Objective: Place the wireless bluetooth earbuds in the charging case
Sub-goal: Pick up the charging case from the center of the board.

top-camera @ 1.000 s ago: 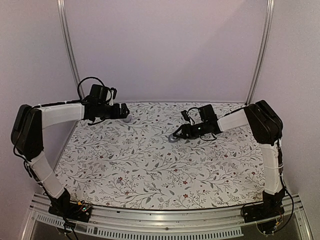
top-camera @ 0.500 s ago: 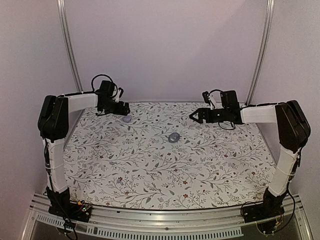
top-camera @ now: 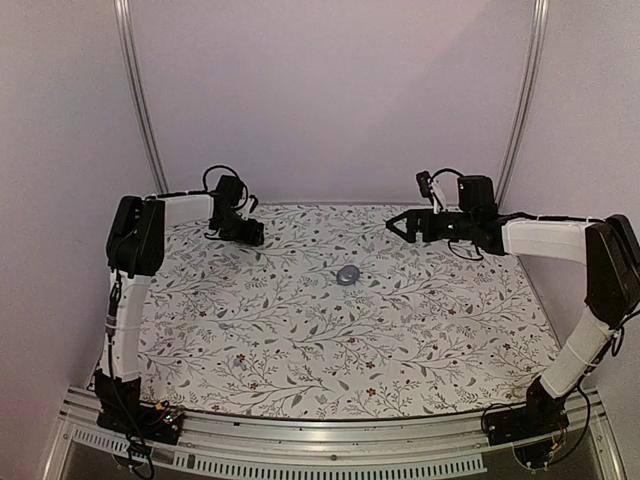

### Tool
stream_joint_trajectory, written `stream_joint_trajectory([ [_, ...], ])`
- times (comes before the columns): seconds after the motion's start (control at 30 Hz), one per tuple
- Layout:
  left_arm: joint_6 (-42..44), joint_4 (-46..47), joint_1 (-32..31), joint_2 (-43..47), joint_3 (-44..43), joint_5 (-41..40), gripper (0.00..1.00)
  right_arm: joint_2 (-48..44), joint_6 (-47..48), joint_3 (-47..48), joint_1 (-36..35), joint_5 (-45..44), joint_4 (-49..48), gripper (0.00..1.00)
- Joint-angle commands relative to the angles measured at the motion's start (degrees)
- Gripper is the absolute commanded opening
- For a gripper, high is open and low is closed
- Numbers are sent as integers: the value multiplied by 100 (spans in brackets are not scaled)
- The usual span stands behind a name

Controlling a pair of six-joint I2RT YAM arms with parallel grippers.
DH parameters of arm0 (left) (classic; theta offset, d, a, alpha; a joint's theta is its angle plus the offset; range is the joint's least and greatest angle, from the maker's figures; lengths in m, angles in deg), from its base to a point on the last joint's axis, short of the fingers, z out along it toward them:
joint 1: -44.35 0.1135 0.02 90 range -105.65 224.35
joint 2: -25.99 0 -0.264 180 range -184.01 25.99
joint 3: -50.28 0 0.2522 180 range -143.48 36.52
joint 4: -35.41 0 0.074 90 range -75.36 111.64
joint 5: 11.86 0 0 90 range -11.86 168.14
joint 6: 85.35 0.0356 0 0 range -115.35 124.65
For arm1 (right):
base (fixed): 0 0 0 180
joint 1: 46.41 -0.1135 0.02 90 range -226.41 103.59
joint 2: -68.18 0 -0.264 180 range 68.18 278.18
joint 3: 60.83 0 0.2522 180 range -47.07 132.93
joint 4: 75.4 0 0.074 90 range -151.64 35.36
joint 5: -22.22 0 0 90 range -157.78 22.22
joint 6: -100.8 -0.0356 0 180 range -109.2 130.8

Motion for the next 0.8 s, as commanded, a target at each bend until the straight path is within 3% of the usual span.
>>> stream_joint_trajectory([
  [0.0, 116, -134, -43, -240, -384, -83, 79, -303, 7, -87, -13, -3, -84, 99],
  [0.23, 282, -215, -120, -489, -577, -333, 70, -326, 95, -157, -4, -35, -76, 99],
  [0.5, 401, -275, -305, -441, -526, -537, 49, -408, 168, -146, 57, -8, -50, 99],
  [0.77, 356, -68, -647, 246, 248, -446, 40, -433, 19, -313, 83, 276, -158, 99],
])
